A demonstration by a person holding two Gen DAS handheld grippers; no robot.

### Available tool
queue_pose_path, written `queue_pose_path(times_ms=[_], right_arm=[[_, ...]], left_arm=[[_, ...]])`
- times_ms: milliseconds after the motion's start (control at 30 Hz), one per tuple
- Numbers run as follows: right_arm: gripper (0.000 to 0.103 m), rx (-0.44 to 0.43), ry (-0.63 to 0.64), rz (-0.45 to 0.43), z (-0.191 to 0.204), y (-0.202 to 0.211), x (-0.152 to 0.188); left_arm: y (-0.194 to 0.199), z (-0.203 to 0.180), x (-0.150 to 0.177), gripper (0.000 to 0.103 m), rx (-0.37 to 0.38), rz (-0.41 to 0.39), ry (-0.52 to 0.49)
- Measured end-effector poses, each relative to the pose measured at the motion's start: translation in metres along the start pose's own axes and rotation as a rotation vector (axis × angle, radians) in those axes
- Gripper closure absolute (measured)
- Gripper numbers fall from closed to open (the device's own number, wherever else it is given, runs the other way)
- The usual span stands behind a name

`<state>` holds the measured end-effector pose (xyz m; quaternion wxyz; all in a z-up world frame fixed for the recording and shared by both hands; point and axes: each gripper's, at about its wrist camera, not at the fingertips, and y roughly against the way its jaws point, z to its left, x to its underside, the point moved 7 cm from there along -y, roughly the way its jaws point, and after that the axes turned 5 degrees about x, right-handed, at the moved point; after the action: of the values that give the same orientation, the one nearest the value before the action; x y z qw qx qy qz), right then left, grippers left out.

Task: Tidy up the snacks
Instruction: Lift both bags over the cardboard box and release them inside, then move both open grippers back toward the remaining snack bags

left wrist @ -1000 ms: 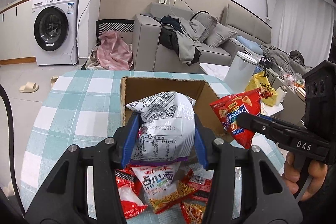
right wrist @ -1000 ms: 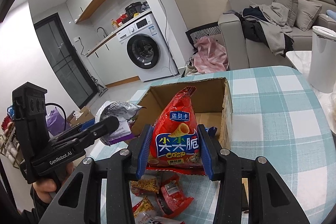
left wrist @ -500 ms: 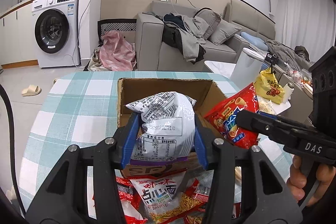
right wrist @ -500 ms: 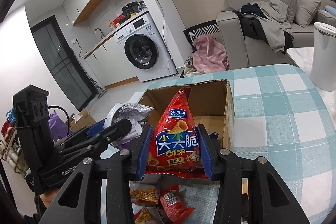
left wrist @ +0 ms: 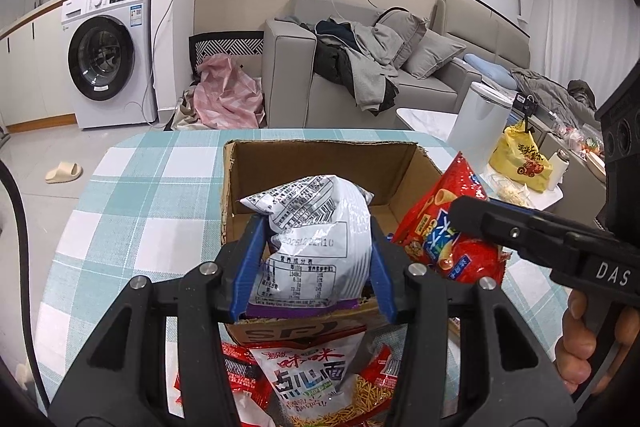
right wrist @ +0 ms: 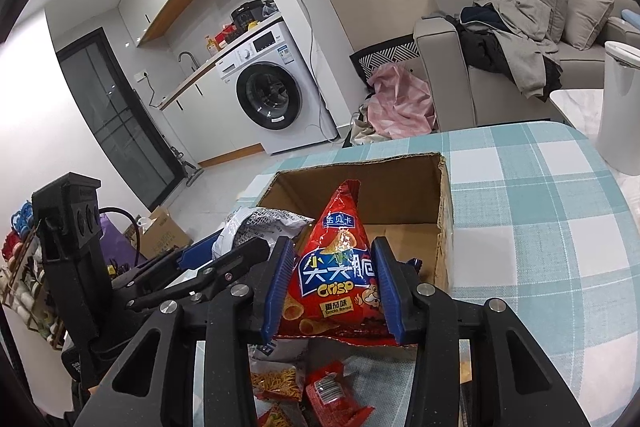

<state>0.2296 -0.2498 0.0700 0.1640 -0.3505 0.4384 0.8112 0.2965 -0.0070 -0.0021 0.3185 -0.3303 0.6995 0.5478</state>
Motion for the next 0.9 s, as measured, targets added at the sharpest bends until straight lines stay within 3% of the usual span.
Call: queue_pose_path(times_ms=[333,500,600,633,700,733,800,867,900], right_arm=[[0.062,0.008,0.000,-0.001,0.000,-0.010,-0.003],[0.061,0.084,0.028,-0.037,-0.004,-0.004,-0.006],[0.051,0.115,0.040,-0.038,-0.009,0.004,-0.003],[0.045,0.114,0.046,-0.033,-0.010,0.007,-0.001],[0.028,0.116,0.047,-0.037,-0.013,0.014,0.004],[0.014,0.133,0.047,-0.043,-0.016,0.019,0.006],[0.008,0.158,0.051,-0.062,-0.020,0.029,0.009],[0.001,0.167,0.057,-0.052,-0.023,0.036,0.013],[0.001,0.169,0.060,-0.046,-0.024,0.039,0.015]], left_arm=[[-0.002,0.001,0.002,0.055,0.002,0.013,0.009],[0.005,-0.001,0.001,0.048,0.015,0.008,0.001],[0.012,-0.004,0.004,0.030,0.004,0.015,-0.025],[0.015,-0.004,0.005,0.020,-0.001,0.017,-0.028],[0.022,-0.004,0.007,0.018,-0.003,0.021,-0.034],[0.026,-0.003,0.009,0.017,-0.009,0.023,-0.036],[0.035,0.000,0.014,0.012,-0.036,0.024,-0.037],[0.043,0.005,0.018,0.001,-0.055,0.023,-0.035],[0.047,0.006,0.020,0.001,-0.058,0.018,-0.037]])
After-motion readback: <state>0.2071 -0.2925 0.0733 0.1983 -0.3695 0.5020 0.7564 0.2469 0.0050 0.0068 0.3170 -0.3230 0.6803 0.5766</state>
